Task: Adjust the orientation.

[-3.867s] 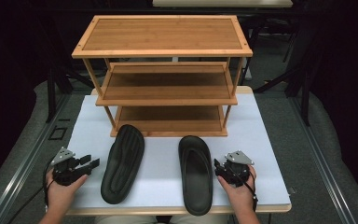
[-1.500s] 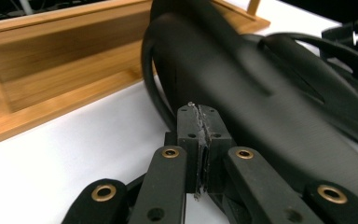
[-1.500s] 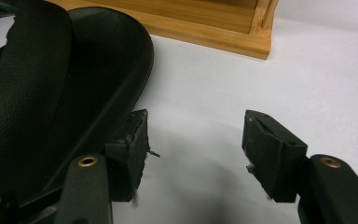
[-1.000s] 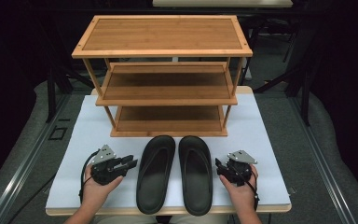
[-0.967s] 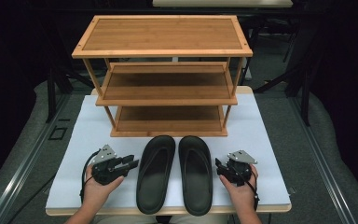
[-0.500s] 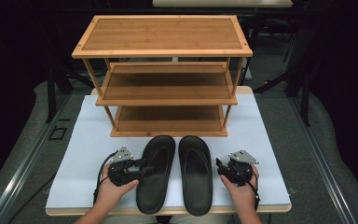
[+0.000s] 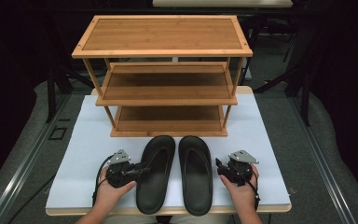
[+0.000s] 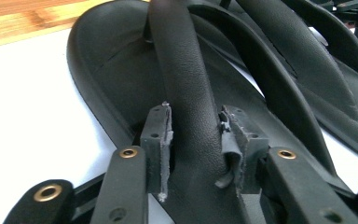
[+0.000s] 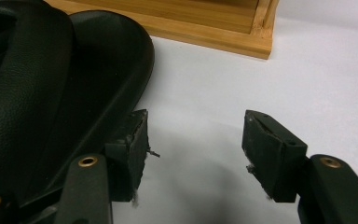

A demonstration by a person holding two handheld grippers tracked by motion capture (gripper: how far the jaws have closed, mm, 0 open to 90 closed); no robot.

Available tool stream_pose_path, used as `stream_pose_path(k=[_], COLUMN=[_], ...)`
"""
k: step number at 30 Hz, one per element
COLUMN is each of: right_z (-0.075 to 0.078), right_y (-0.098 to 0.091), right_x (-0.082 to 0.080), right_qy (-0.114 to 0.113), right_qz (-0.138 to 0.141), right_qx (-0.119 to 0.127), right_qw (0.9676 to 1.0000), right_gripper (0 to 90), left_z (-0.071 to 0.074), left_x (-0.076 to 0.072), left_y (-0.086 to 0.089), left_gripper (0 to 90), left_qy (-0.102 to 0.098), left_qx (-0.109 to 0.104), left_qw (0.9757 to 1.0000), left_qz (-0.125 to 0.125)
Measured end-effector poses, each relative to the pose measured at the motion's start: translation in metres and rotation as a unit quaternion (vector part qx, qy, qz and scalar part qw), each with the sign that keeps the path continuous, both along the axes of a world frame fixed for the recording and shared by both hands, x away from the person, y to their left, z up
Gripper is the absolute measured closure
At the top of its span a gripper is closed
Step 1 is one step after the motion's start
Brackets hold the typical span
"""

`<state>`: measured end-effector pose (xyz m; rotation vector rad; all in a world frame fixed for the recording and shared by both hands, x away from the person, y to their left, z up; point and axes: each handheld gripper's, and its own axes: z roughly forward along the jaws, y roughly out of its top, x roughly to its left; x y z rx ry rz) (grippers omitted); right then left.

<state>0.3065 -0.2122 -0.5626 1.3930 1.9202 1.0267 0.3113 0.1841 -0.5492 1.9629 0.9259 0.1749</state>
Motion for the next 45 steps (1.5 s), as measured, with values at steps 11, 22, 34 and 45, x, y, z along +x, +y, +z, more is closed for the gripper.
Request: stream_pose_path(k=[11, 22, 34, 45], right_z=[0.000, 0.000, 0.000, 0.000], right_y=[-0.002, -0.002, -0.003, -0.004], right_x=[0.000, 0.000, 0.000, 0.001], right_qy=[0.000, 0.000, 0.002, 0.004], right_qz=[-0.001, -0.003, -0.002, -0.007], right_qx=[0.009, 0.011, 0.013, 0.017], right_qw=[1.0000, 0.9999, 0.9999, 0.9998], right_gripper=[40.3, 40.3, 40.3, 40.3], left_z=[0.005, -0.001, 0.005, 0.017], left_x=[-0.007, -0.008, -0.010, -0.010], left_y=[0.020, 0.035, 0.038, 0.050], left_gripper=[70.4, 68.3, 69.8, 70.5], left_qy=[-0.029, 0.006, 0.004, -0.014], left_qx=[-0.001, -0.012, -0.004, -0.038], left_qw=[0.9988, 0.9996, 0.9996, 0.9980], left_qz=[0.040, 0.026, 0.026, 0.049])
